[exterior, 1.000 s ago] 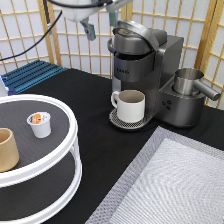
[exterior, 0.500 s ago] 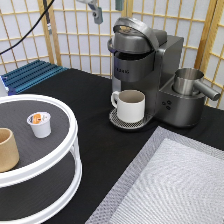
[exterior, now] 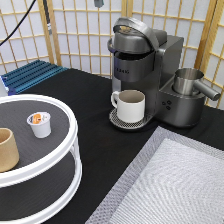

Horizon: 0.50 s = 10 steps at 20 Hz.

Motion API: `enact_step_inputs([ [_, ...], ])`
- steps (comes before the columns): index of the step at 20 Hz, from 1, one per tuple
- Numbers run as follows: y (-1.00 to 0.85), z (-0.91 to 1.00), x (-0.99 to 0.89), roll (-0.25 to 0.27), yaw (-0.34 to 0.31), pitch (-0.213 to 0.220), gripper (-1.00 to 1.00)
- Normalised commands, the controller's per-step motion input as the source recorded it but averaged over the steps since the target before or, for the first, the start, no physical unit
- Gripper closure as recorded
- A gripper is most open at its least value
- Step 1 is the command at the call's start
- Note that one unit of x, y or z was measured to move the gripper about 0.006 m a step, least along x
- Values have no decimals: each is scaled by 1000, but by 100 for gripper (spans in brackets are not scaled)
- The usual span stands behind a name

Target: Make coffee

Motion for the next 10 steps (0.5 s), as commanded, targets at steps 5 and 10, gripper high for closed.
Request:
enact_step_inputs([
  [5,-526,-629,93,-1,-166,-27,-100],
  [10,181,-490,383,-58,-123,70,-100],
])
